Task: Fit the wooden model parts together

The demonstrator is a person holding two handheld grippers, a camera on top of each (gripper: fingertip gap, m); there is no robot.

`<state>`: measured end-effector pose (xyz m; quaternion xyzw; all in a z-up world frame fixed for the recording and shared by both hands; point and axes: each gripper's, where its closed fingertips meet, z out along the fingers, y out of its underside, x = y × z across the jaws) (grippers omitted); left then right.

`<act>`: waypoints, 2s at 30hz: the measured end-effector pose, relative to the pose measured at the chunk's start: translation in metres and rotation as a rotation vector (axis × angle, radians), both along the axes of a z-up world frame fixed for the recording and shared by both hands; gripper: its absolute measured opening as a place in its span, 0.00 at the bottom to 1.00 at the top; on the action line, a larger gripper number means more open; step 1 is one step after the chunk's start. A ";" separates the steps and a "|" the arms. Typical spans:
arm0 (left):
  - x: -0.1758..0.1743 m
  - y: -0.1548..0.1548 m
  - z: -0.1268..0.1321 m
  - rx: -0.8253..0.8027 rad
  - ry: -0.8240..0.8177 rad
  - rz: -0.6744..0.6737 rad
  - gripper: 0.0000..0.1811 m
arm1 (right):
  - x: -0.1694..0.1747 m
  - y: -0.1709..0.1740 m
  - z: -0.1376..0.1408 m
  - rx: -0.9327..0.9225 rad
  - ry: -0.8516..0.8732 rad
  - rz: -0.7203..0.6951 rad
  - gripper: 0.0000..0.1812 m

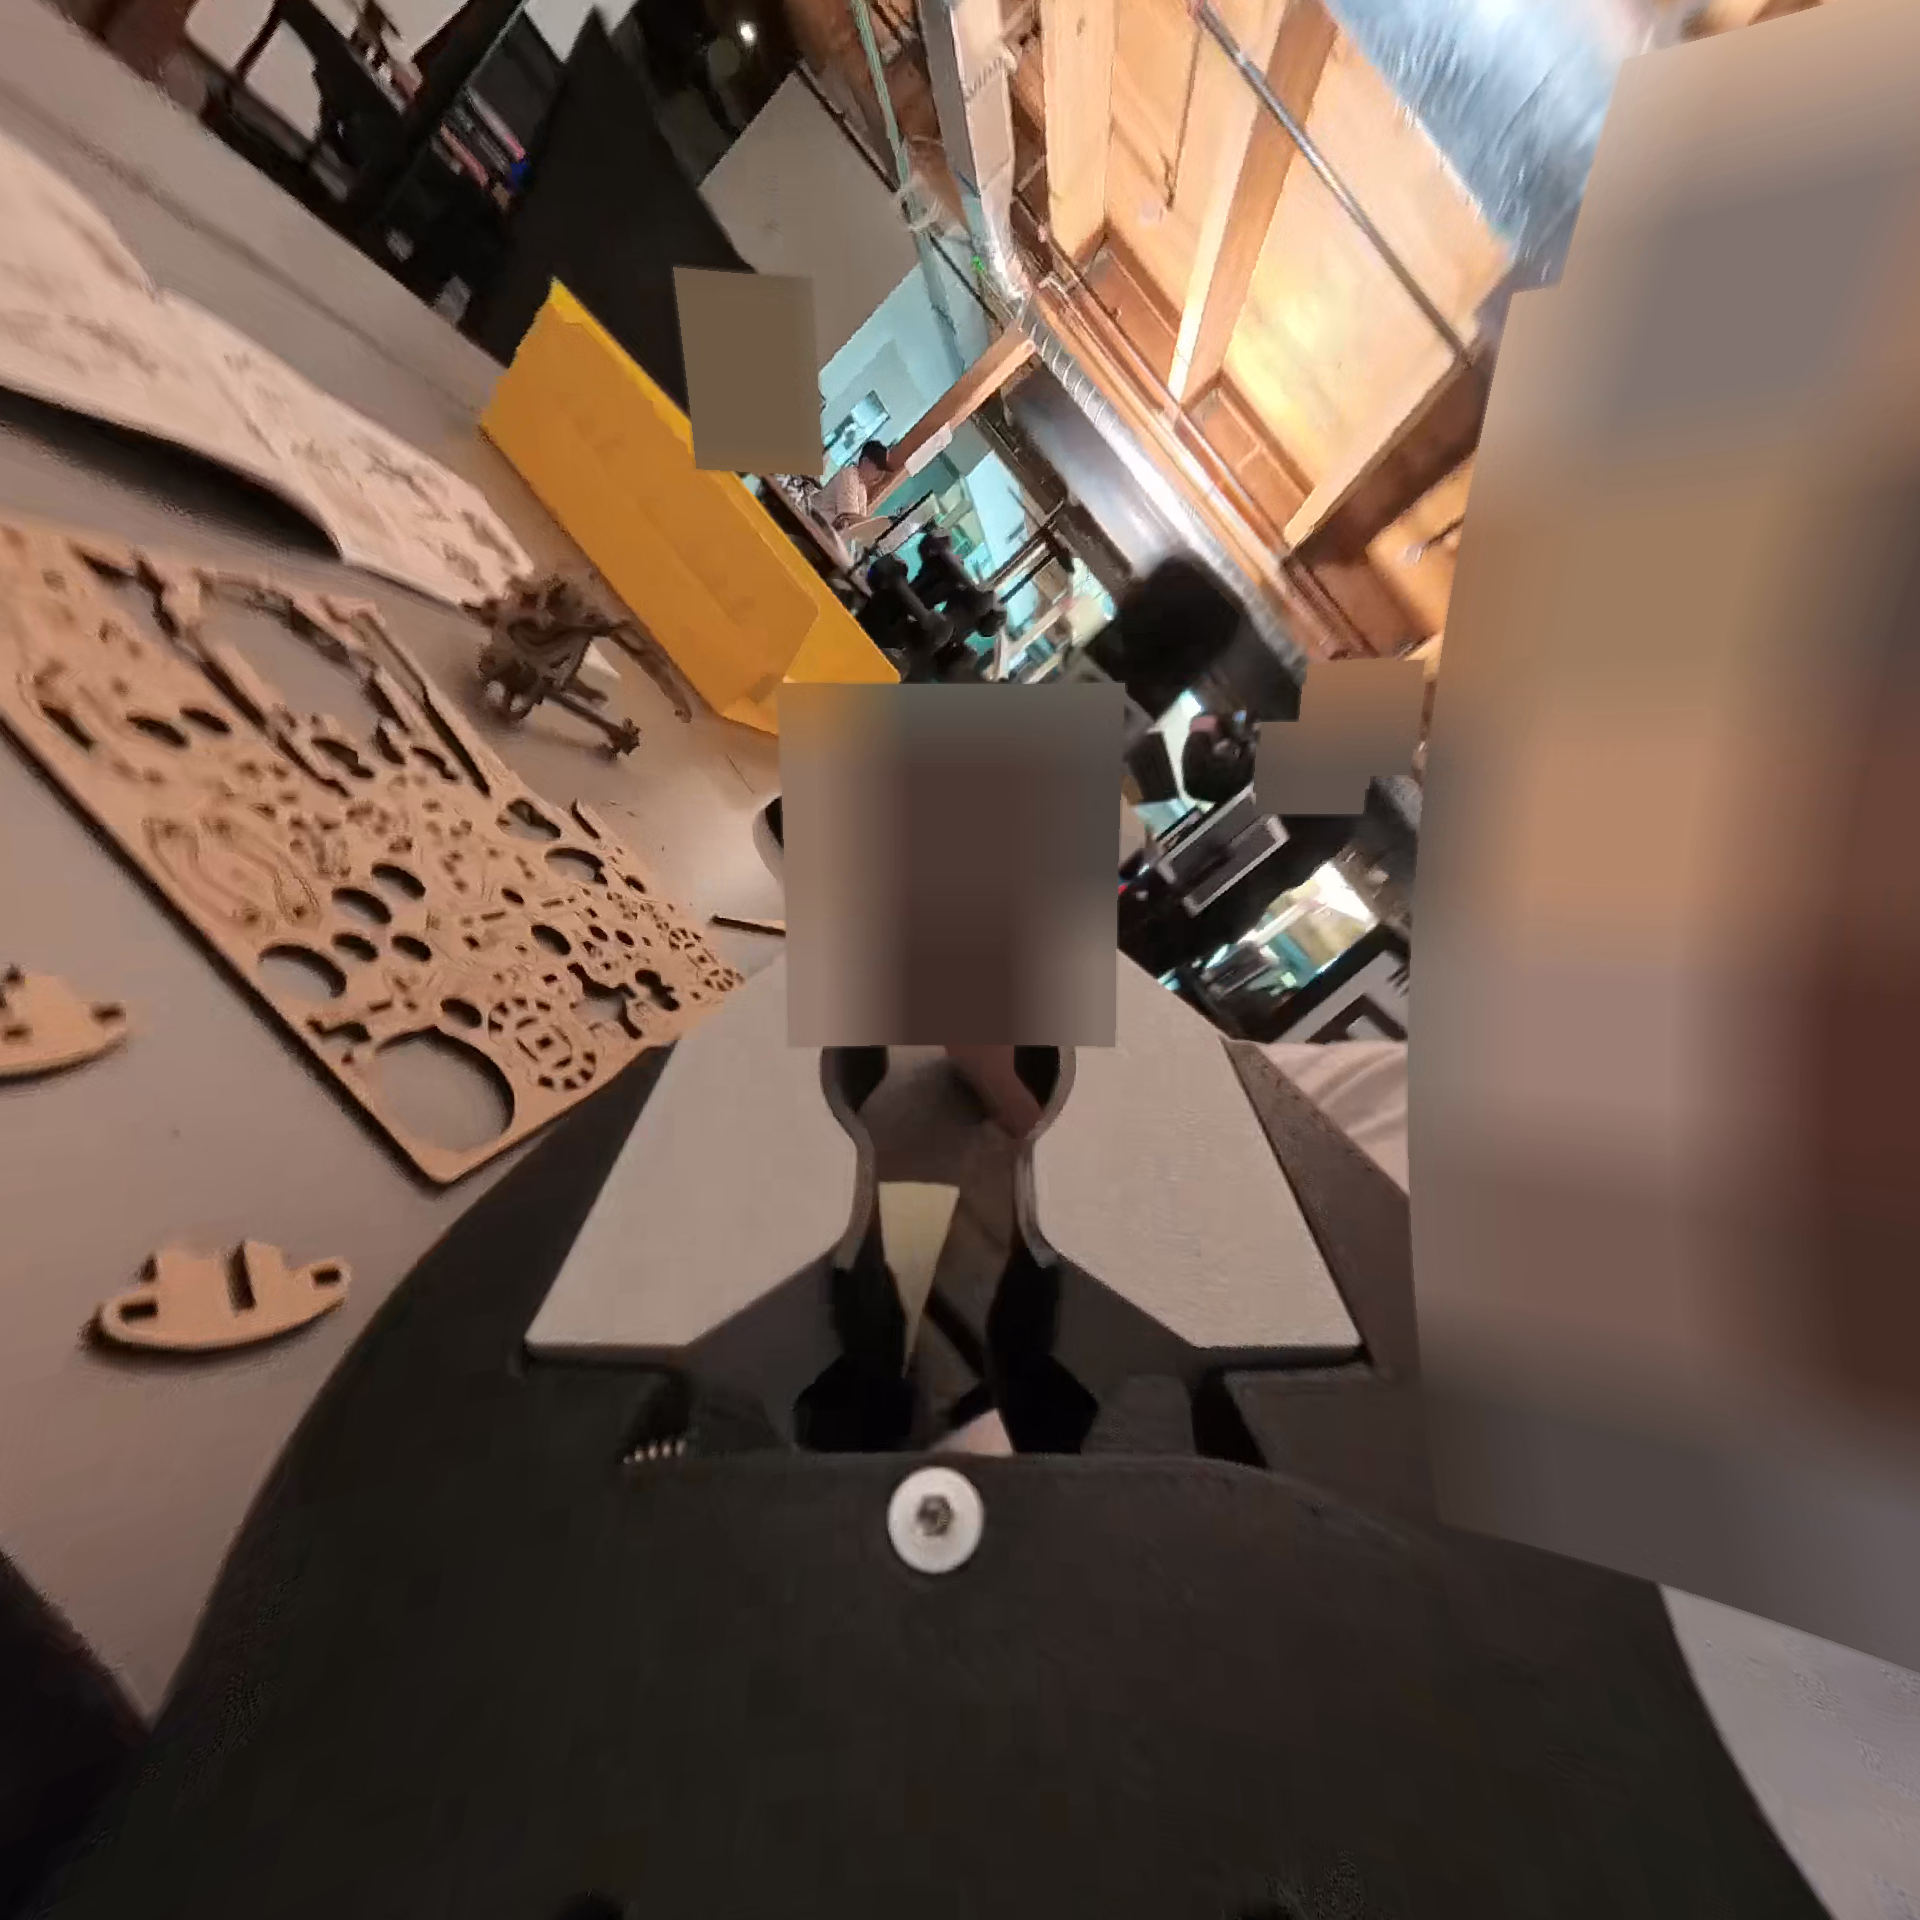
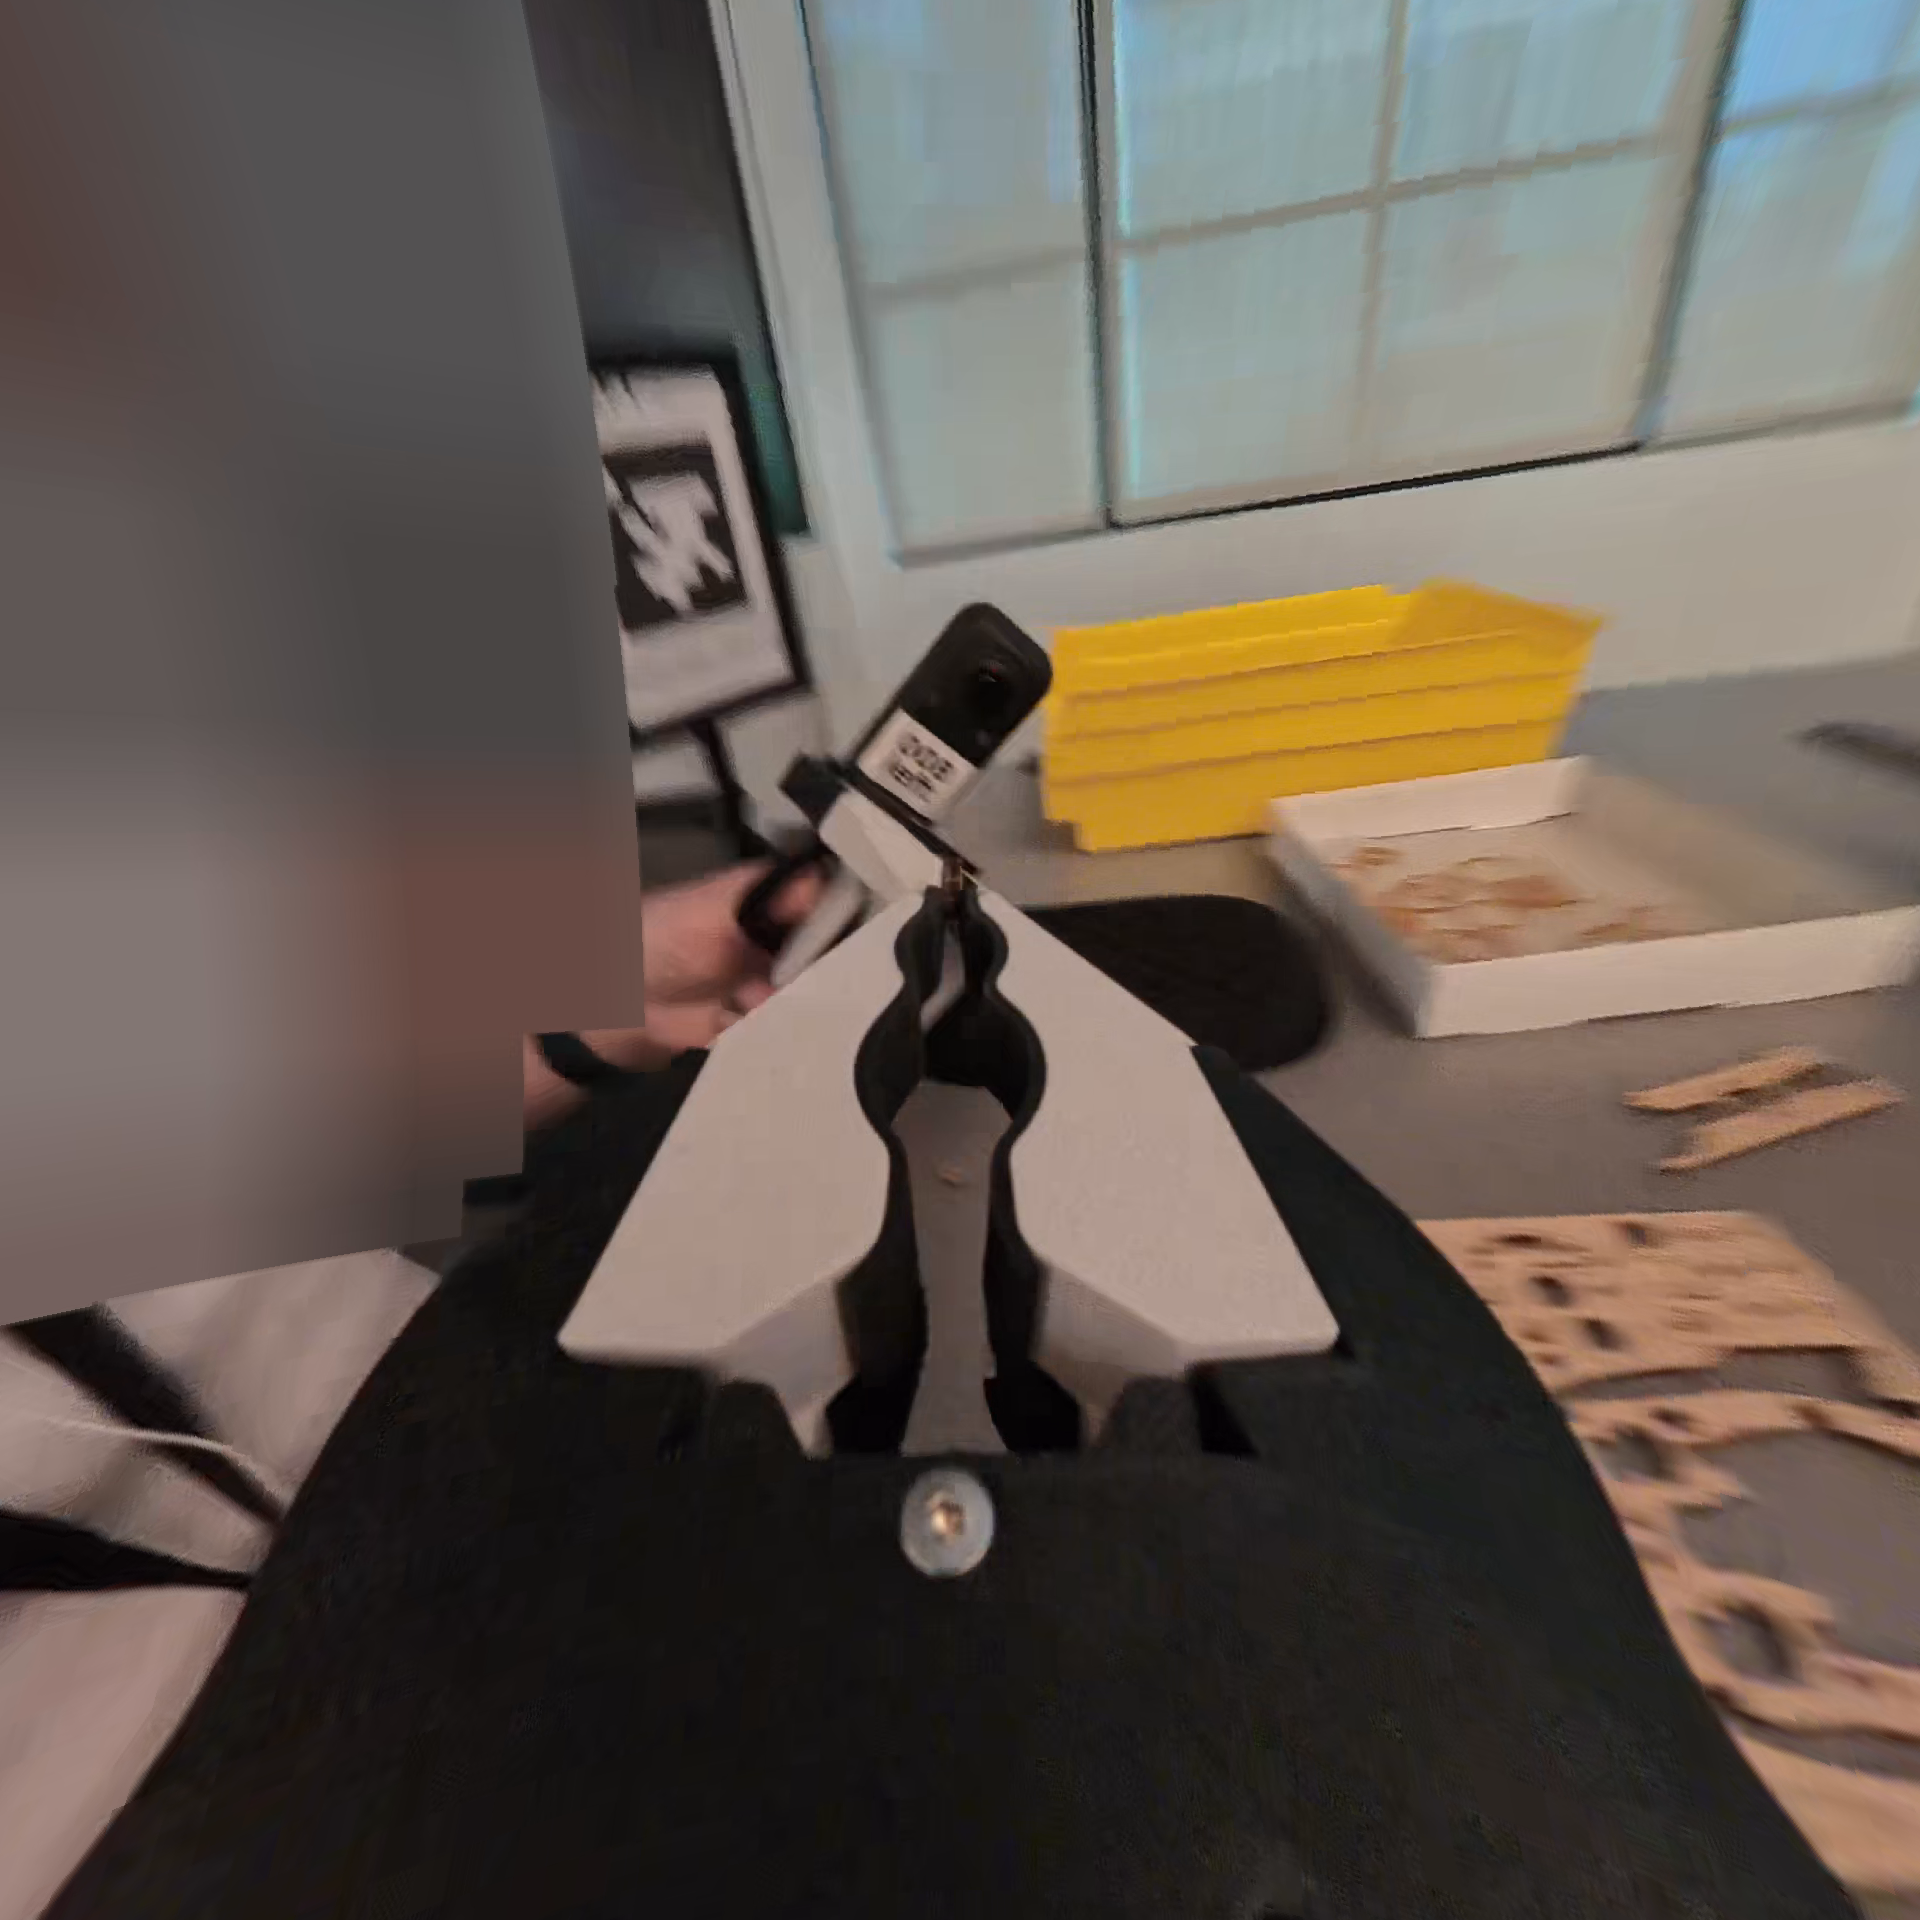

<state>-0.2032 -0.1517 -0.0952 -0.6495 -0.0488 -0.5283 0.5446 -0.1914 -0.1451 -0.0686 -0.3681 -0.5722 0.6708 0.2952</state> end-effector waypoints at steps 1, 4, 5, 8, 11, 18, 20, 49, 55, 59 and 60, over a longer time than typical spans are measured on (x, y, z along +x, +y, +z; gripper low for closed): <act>0.004 -0.002 0.005 0.038 0.036 -0.007 0.10 | 0.001 0.002 0.004 -0.122 -0.019 0.054 0.00; 0.013 -0.003 0.014 0.102 0.136 -0.011 0.09 | 0.004 0.002 0.003 -0.322 -0.098 0.179 0.00; 0.014 -0.003 0.016 0.119 0.166 -0.002 0.08 | 0.004 0.000 0.002 -0.365 -0.124 0.215 0.00; 0.017 -0.003 0.021 0.157 0.222 0.000 0.06 | 0.006 -0.003 0.003 -0.474 -0.166 0.283 0.00; 0.021 -0.006 0.025 0.176 0.229 -0.041 0.06 | 0.005 -0.001 -0.001 -0.514 -0.201 0.293 0.00; 0.024 0.000 0.019 0.140 0.246 -0.050 0.06 | 0.004 -0.003 -0.005 -0.500 -0.220 0.298 0.00; 0.023 0.001 0.019 0.141 0.239 -0.047 0.05 | 0.004 -0.004 -0.006 -0.490 -0.223 0.298 0.00; 0.016 -0.011 -0.020 -0.004 0.731 -0.010 0.01 | -0.003 -0.022 -0.051 0.676 -0.689 0.527 0.04; 0.018 -0.013 -0.029 -0.035 0.806 -0.043 0.01 | -0.003 -0.027 -0.059 0.763 -0.766 0.586 0.03; 0.018 -0.014 -0.031 -0.041 0.812 -0.058 0.01 | -0.001 -0.029 -0.062 0.780 -0.793 0.614 0.01; 0.018 -0.015 -0.030 -0.038 0.806 -0.058 0.01 | -0.001 -0.029 -0.062 0.769 -0.793 0.615 0.00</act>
